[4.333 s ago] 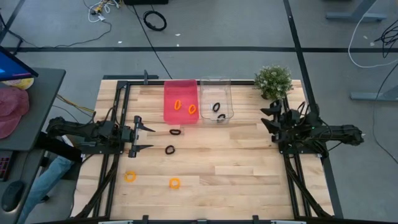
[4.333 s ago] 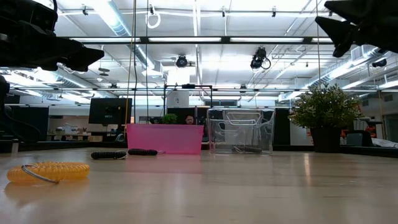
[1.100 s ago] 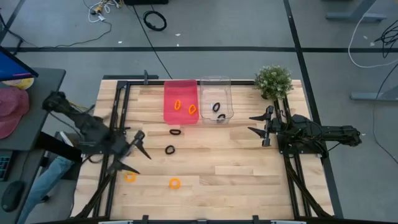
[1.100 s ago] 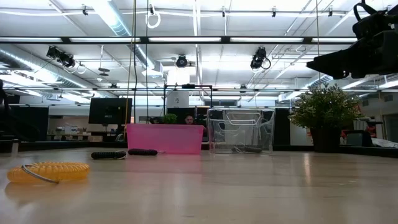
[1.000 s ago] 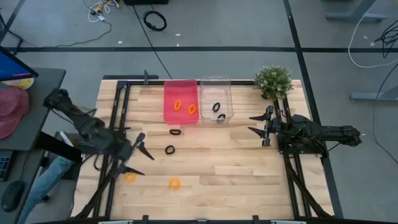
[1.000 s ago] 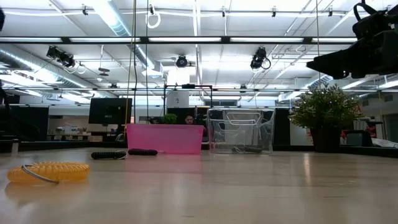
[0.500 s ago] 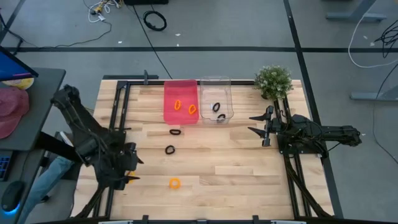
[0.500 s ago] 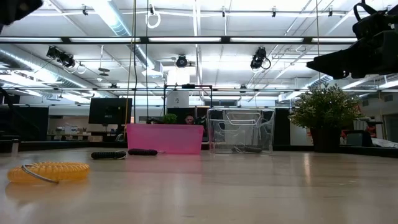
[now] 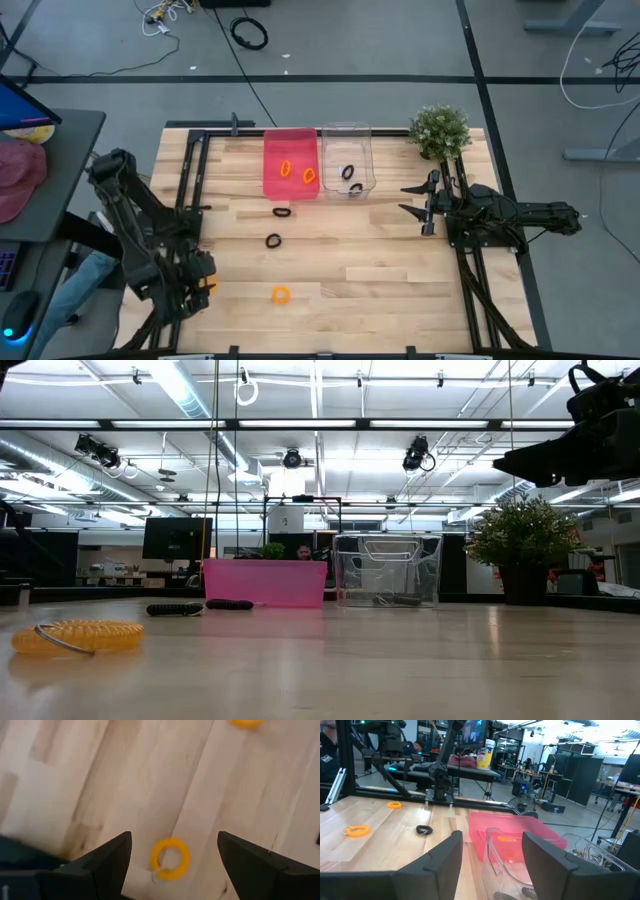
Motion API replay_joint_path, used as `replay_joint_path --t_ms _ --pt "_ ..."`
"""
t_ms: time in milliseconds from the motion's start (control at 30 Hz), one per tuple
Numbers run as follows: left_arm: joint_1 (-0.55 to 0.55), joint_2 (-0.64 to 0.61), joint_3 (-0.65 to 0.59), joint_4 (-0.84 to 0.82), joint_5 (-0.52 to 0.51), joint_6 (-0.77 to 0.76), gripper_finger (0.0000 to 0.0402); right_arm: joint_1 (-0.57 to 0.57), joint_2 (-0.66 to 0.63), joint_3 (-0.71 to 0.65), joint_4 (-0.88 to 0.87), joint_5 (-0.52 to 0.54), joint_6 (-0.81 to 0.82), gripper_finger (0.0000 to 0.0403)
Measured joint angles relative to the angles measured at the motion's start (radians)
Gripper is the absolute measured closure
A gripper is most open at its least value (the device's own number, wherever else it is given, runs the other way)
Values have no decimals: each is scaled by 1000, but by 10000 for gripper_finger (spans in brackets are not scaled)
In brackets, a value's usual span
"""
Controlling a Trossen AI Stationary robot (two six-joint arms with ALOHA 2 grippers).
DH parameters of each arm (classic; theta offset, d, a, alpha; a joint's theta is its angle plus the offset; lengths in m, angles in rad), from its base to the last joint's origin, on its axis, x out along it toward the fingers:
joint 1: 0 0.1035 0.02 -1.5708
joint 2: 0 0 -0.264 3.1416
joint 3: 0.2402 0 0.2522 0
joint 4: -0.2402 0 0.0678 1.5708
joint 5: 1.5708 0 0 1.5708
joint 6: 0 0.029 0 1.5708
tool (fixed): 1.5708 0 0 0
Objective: Sort spring keychains
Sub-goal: Put the yellow spring keychain into the red bin
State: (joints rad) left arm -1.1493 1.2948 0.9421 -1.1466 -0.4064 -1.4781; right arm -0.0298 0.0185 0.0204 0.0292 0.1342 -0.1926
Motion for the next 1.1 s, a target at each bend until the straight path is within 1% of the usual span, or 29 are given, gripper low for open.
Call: replay_joint_path --t_ms 167,267,400,500,633,733,867,933,1000,1100 --pt "-56 78 0 25 34 -52 103 0 0 0 0 0 0 195" --pt "-77 125 0 56 21 -67 103 0 0 0 0 0 0 195" --pt "-79 174 0 93 21 -82 103 0 0 0 0 0 0 195" --pt "-77 197 0 92 44 -82 103 0 0 0 0 0 0 195" --pt "-59 198 0 69 64 -82 103 0 0 0 0 0 0 195" --pt "-38 197 0 54 59 -82 103 0 0 0 0 0 0 195" --pt "13 197 0 -7 -8 -65 103 0 0 0 0 0 0 195" --pt "38 197 0 -17 -12 -27 103 0 0 0 0 0 0 195" --pt "61 197 0 -13 29 -10 103 0 0 0 0 0 0 195" --pt "82 197 0 -14 119 -18 103 0 0 0 0 0 0 195"
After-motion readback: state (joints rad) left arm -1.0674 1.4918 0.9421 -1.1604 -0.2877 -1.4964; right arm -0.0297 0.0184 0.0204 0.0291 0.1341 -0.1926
